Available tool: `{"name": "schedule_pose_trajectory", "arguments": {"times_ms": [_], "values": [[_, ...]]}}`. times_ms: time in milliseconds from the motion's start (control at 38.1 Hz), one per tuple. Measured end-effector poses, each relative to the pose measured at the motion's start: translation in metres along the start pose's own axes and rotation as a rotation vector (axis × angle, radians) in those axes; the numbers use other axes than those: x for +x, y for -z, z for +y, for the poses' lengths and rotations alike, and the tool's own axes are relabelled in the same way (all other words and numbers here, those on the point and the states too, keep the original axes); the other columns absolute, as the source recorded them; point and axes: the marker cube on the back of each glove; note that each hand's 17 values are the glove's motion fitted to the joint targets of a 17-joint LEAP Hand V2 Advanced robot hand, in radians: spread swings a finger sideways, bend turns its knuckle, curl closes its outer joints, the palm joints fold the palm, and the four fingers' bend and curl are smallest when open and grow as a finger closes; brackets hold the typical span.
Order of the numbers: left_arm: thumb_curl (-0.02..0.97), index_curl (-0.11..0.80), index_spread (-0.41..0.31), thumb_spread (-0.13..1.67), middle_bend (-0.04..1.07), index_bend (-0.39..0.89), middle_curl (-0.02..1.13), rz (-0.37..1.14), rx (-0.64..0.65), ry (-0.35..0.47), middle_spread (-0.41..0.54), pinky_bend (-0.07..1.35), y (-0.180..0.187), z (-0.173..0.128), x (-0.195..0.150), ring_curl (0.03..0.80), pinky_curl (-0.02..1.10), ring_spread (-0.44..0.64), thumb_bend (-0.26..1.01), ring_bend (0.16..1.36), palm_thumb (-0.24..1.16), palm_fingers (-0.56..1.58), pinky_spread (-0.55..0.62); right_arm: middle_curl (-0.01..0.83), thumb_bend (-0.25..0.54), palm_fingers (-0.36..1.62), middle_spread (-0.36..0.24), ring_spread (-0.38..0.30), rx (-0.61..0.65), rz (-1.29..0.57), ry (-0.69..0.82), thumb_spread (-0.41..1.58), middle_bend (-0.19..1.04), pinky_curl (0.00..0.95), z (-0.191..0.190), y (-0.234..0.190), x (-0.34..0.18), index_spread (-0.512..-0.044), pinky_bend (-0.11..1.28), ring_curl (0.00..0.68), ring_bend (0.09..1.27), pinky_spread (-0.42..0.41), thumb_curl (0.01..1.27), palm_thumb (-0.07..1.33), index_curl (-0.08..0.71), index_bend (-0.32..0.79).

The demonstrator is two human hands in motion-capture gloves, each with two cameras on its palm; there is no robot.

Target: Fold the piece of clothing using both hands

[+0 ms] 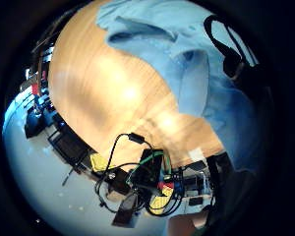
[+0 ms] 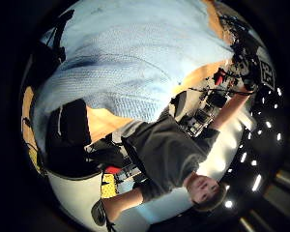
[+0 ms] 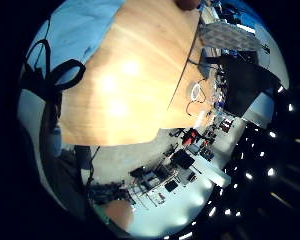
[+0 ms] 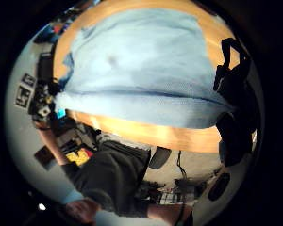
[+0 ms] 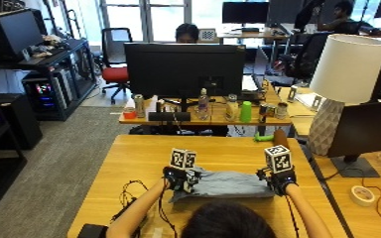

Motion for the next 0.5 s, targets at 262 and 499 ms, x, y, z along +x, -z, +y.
{"name": "schedule_pose_trajectory", "arguments": {"times_ms": [262,499], "values": [[0.339,0.507,-0.277,1.26,0.29,0.24,0.50,0.228,-0.088,-0.056,-0.264,0.16,0.039,-0.021,-0.010,0.363,0.33,-0.28,-0.01,0.23,0.64,1.09,-0.25,0.498,-0.010,1.29,-0.167,-0.210,0.018,0.021,-0.097,1.13,0.28,0.424,-0.033,0.039,0.004,-0.248,0.64,0.458,0.65,-0.309,0.30,1.10,0.400,0.17],[0.406,0.532,-0.277,1.20,0.30,0.24,0.52,0.371,-0.171,0.148,-0.262,0.14,0.015,-0.092,-0.038,0.381,0.32,-0.28,-0.01,0.23,0.67,1.07,-0.23,0.507,-0.010,1.27,-0.168,-0.215,0.029,0.061,-0.193,1.14,0.29,0.419,-0.048,0.053,-0.017,-0.255,0.61,0.458,0.64,-0.312,0.29,1.10,0.416,0.17]]}}
